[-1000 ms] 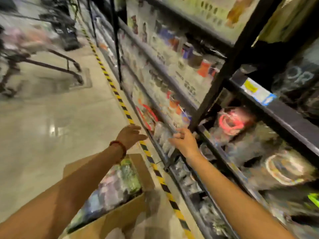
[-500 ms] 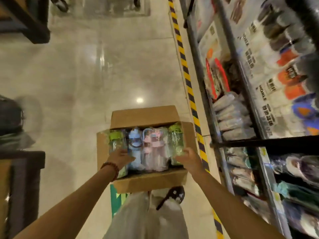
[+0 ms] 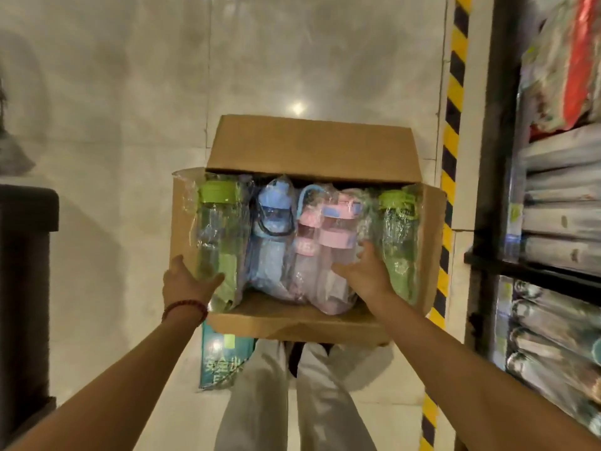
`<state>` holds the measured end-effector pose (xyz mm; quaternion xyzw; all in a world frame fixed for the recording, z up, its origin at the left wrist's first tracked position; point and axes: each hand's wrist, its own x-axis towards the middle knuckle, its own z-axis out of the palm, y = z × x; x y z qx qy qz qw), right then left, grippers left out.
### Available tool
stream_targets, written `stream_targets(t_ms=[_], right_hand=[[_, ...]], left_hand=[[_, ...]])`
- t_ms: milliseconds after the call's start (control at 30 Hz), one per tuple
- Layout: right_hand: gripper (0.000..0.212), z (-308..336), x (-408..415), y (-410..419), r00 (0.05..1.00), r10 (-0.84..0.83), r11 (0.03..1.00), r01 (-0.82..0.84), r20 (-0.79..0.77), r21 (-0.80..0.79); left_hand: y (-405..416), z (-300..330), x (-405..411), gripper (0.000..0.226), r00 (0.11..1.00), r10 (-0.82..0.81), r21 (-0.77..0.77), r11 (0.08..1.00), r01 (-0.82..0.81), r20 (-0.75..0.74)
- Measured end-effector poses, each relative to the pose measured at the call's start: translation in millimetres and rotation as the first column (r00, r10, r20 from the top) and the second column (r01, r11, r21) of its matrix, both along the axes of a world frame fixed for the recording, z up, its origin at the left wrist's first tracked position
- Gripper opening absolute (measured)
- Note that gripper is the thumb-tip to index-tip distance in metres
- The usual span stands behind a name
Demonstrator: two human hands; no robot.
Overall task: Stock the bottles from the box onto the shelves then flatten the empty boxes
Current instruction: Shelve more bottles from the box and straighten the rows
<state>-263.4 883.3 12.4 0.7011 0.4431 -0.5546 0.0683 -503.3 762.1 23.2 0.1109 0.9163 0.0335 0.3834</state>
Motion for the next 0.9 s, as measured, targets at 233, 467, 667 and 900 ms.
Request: stream_targets(t_ms=[233,467,667,900], right_hand=[[0.086,-69.9,-16.5,6.2,0.987,0.038,0.992,-0.056,0.154,0.11],[0.089,-97.4,-40.3,-1.1,0.948,-0.121,0.971,0.053,0.293,0.232],[0.078,-85.9,-32.3,1.6,0.959,-0.185,0.96,0.13,0.216,0.246],[0.076,-7.5,-14.2,-7.3,0.968,-0.244,0.938,0.219,0.063,0.27]], left_hand=[[7.6,-61.7,-10.4,0.096,0.99,-0.06,-0.007,0.998,0.06,-0.128],[12.5,-68.4,7.0,0.065,0.976,0.049,0.087,0.996,-0.032,-0.211],[18.5,-56.6,-0.7,0.086,0.995,0.098,0.04,0.995,-0.097,-0.032],[32.3,20.9,17.7,0.082,0.985,0.075,0.179,0.978,-0.102,0.153]])
